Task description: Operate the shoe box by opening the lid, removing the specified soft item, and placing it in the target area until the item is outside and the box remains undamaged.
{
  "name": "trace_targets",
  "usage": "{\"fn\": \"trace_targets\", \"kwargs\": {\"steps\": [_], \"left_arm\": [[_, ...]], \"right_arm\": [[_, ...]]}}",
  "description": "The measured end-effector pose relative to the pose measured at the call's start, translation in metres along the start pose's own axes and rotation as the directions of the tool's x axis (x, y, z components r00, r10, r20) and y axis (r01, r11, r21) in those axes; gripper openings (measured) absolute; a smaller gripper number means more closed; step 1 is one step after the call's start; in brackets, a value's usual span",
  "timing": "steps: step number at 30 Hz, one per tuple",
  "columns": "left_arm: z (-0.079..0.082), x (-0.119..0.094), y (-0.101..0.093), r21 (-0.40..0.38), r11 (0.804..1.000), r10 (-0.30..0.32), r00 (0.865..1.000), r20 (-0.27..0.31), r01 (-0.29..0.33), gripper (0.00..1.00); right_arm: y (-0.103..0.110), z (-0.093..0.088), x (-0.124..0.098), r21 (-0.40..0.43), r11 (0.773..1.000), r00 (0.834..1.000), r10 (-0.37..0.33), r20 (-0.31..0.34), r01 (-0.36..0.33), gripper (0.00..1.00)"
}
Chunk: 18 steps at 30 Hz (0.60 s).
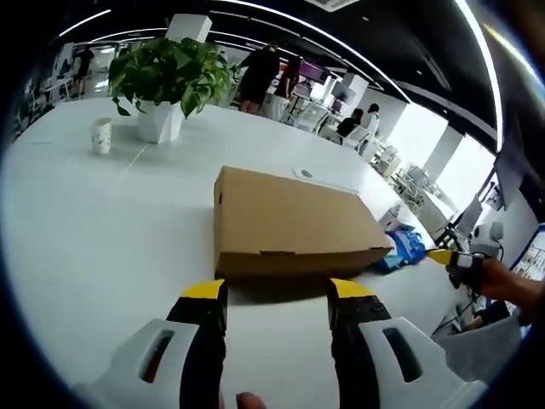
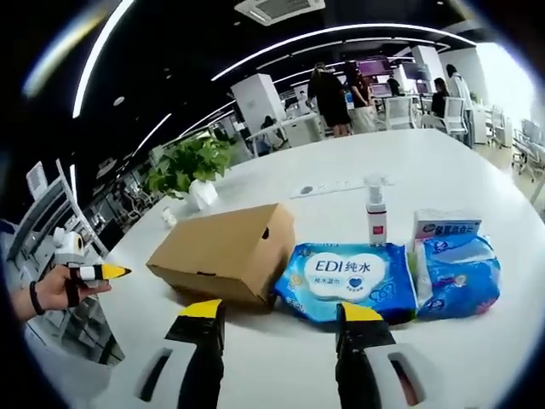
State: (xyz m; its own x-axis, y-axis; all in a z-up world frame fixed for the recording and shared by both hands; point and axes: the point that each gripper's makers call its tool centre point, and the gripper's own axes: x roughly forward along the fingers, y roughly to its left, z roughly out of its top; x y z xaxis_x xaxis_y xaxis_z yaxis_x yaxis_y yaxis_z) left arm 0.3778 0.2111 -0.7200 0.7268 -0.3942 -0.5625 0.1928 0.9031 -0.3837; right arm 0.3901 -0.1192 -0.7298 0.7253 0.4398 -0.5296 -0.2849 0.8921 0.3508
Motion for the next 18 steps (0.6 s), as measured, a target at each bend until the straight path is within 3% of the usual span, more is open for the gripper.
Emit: {"fn": "trace_targets", "kwargs": {"steps": [10, 18], "left_arm": [[-0.02, -0.016, -0.026, 0.057, 0.998, -0.021, 1.0, -0.017, 0.022, 0.51], [-0.022, -0.024, -0.045, 0.081, 0.996, -0.036, 0.999, -0.009, 0.037, 0.53]], "right_arm": [[-0.019, -0.002, -0.04, -0.029, 0.999, 0.998, -0.044, 0.041, 0.046, 0.58], [-0.038, -0.012, -0.07, -0.009, 0.994, 0.992, -0.108, 0.06, 0.109, 0.62]]}}
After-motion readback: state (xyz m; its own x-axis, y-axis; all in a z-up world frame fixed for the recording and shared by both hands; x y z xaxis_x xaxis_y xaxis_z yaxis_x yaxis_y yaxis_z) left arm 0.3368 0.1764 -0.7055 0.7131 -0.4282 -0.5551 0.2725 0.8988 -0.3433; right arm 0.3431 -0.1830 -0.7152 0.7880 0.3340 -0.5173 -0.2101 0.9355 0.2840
